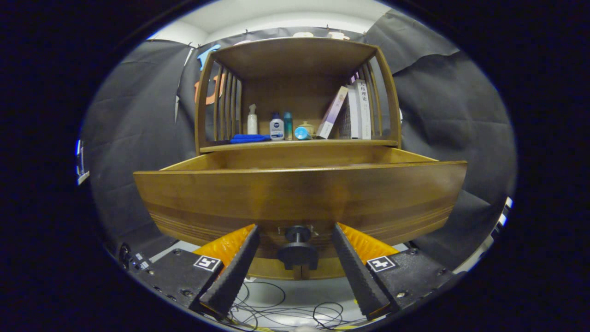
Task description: Pull open the drawer, take out the items inside it, and place them on the countertop above the cabinet.
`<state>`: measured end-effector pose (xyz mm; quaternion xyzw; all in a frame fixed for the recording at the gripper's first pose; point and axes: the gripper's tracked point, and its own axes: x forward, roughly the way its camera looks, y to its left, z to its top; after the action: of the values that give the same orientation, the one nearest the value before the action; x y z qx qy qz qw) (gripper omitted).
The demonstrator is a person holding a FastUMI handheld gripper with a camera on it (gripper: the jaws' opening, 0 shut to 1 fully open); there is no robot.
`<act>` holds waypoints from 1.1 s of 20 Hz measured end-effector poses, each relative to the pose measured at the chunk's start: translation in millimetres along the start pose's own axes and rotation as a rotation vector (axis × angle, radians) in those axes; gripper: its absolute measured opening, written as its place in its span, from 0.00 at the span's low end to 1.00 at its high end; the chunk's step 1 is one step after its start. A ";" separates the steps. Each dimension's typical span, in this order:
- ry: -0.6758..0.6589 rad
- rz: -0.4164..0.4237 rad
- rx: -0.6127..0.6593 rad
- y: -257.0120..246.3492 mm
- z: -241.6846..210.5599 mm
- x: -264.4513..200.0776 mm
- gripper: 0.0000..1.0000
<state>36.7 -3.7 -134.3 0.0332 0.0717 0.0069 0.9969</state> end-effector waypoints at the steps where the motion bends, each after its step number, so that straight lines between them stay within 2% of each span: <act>1: 0.001 -0.014 -0.008 -0.2 -2.5 3.2 0.99; 3: -0.020 -0.029 -0.038 0.0 -2.3 2.5 0.98; 6: -0.042 -0.012 -0.011 -0.8 -0.9 6.9 0.98; 15: -0.032 0.004 0.003 -3.0 4.4 19.8 0.99; 22: 0.006 -0.001 0.003 0.1 16.1 50.8 0.99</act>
<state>89.3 -3.8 -125.6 0.0347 0.0747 0.0063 0.9966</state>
